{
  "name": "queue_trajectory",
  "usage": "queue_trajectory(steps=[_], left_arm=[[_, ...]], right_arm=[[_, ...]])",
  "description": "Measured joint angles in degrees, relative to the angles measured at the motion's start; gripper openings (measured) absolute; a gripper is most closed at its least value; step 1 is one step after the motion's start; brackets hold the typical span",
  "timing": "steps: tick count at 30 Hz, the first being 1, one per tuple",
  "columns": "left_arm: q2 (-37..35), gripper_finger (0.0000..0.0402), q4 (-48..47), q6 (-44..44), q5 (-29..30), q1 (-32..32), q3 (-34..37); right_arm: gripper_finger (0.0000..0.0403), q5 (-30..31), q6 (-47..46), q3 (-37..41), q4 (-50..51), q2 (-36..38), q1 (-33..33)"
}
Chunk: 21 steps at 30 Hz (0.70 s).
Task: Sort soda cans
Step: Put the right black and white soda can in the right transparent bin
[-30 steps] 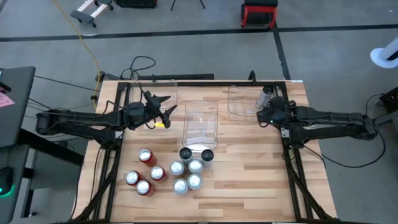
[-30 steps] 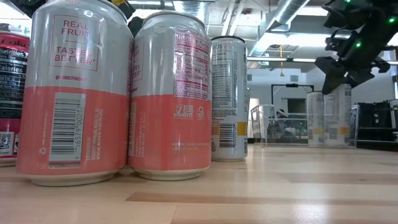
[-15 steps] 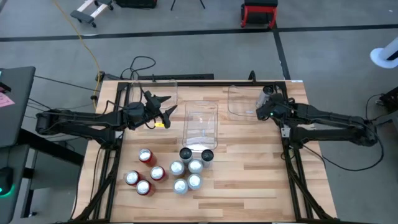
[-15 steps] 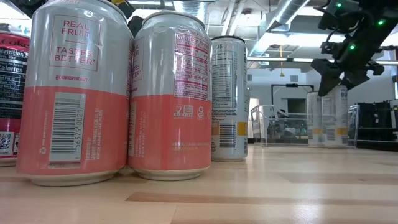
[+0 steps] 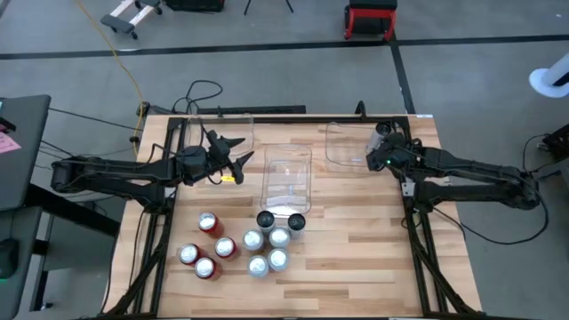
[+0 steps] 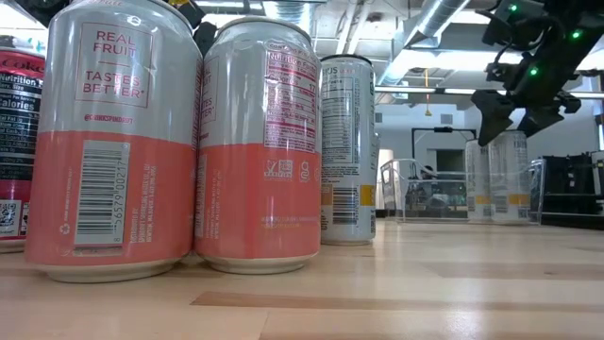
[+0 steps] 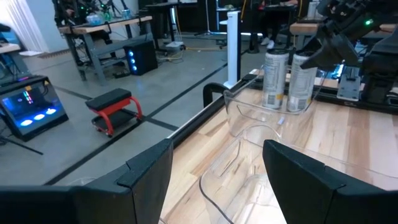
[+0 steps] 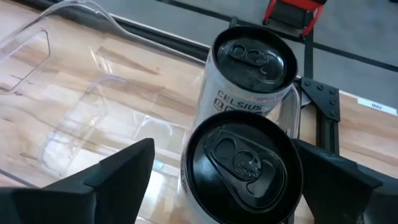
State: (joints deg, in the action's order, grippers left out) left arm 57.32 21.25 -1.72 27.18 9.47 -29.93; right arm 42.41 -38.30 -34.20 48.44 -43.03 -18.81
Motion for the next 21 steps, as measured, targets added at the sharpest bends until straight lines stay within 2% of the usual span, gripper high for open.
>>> queue_trajectory(steps=[5, 14, 19, 21], left_arm=[[0.0, 0.0247, -1.29, -0.78, 0.0, 0.0, 0.0], [0.02, 0.0247, -4.23, -0.62, 0.0, 0.0, 0.0], [0.02, 0.0247, -5.76, 0.64, 0.01, -0.02, 0.0], [0.02, 0.0247, -6.1, 0.94, -0.05, 0.0, 0.0]], right_arm=[[0.0382, 0.21, 1.22, 0.0, -2.61, 0.82, 0.55], [0.0382, 4.56, 8.2, 0.0, -15.16, 7.34, 6.93], [0.0381, 3.72, 12.48, -0.02, -20.44, 10.68, 10.11], [0.0381, 0.92, 15.27, 0.0, -23.67, 11.54, 12.18]])
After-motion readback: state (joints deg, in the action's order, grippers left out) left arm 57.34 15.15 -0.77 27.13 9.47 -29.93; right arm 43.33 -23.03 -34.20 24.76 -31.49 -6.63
